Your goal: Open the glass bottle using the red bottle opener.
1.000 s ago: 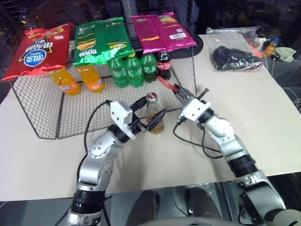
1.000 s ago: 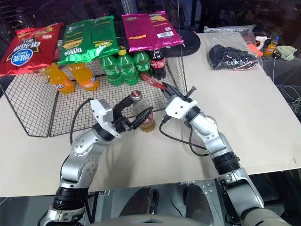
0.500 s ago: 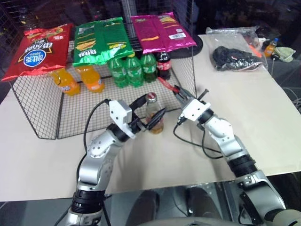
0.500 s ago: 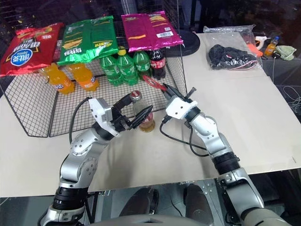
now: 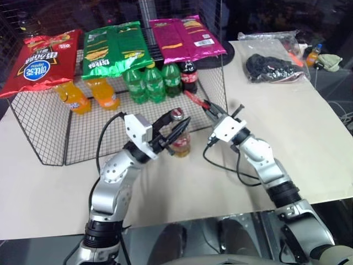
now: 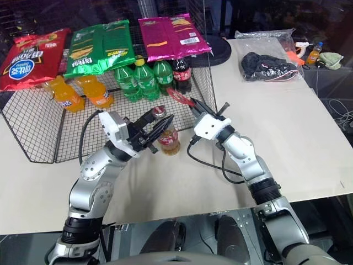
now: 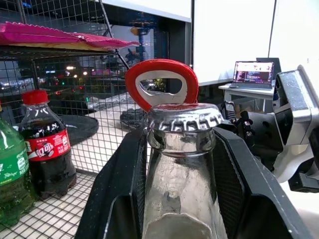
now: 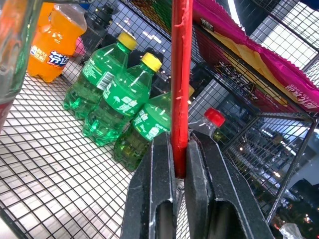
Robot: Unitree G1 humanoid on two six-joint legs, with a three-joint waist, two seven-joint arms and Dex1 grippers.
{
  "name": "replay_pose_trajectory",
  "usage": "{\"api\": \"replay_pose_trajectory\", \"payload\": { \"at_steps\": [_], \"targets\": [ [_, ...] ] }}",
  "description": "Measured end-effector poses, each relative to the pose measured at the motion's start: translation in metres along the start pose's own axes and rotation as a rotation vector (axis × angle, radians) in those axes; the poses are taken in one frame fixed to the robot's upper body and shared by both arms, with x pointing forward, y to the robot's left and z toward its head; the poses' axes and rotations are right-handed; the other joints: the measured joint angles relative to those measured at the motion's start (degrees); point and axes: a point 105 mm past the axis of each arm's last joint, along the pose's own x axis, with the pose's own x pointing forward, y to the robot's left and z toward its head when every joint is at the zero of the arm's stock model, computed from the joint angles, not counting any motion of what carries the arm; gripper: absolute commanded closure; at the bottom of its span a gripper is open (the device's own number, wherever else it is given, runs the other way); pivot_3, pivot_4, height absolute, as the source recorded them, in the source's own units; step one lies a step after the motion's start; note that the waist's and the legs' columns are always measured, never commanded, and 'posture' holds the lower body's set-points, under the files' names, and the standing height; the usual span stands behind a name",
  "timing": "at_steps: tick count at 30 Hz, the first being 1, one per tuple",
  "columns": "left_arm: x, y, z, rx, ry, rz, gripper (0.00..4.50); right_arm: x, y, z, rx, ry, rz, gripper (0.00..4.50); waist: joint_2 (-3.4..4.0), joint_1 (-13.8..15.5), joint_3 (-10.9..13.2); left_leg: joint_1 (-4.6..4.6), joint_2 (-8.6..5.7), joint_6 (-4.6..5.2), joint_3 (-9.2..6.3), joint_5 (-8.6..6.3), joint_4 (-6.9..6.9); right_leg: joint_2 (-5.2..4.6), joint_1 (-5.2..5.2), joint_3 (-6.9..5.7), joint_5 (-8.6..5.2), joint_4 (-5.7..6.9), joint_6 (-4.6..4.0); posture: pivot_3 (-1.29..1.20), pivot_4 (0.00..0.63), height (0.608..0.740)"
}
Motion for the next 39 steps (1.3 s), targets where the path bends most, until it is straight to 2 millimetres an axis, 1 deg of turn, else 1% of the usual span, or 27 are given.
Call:
{"api": "replay_pose_trajectory", "payload": {
  "at_steps": [9,12,16,18,23,29,33,39],
  "targets": [
    [-0.004,-0.003,0.0,0.004,0.001,0.0,3.21,0.008,0.009,0.017,-0.022,-0.069,0.068,4.5,-0.02,0.0,0.0,0.07,0.01,0.0,0.03,0.0,0.0,0.0,0.04,0.04,0.0,0.01,0.0,0.0,0.15,0.74],
    [-0.005,-0.003,-0.001,0.008,0.004,0.005,3.21,0.008,0.011,0.02,-0.028,-0.079,0.083,4.5,-0.02,0.0,-0.1,0.16,0.01,0.0,0.03,0.0,-0.01,0.01,0.11,0.05,0.0,0.02,0.0,0.0,0.15,0.74],
    [-0.005,-0.002,-0.001,0.013,0.005,0.014,3.21,0.007,0.021,0.024,-0.069,-0.111,0.135,4.5,-0.02,0.0,-0.1,0.19,0.01,0.0,0.05,0.0,-0.01,0.01,0.12,0.06,0.0,0.04,0.0,0.0,0.15,0.74],
    [-0.005,-0.002,-0.001,0.013,0.006,0.017,3.21,0.006,0.021,0.026,-0.09,-0.125,0.144,4.5,-0.03,0.0,-0.1,0.19,0.01,0.0,0.06,0.0,0.0,0.01,0.12,0.08,0.0,0.04,0.0,0.0,0.15,0.74],
    [-0.005,-0.001,-0.001,0.013,0.007,0.019,3.21,0.001,0.021,0.026,-0.129,-0.138,0.143,4.5,-0.04,0.0,-0.1,0.23,0.01,0.0,0.08,0.0,0.0,0.02,0.13,0.1,0.0,0.05,0.0,0.0,0.15,0.74],
    [-0.004,0.0,-0.002,0.016,0.008,0.019,3.21,-0.004,0.019,0.027,-0.241,-0.171,0.153,4.5,-0.05,0.0,-0.2,0.27,0.01,0.0,0.1,0.0,0.0,0.03,0.16,0.12,0.0,0.06,0.0,0.0,0.15,0.74],
    [-0.004,0.0,-0.003,0.016,0.01,0.019,3.21,-0.003,0.018,0.024,-0.295,-0.16,0.161,4.5,-0.06,0.0,-0.2,0.3,0.01,0.0,0.12,0.0,0.0,0.04,0.18,0.15,0.0,0.07,0.0,0.0,0.15,0.74],
    [-0.005,0.0,-0.004,0.015,0.012,0.019,3.21,-0.002,0.02,0.017,-0.31,-0.127,0.179,4.5,-0.07,0.0,-0.3,0.37,0.02,0.0,0.14,0.0,0.0,0.05,0.26,0.16,0.0,0.07,0.0,0.0,0.15,0.74]
  ]
}}
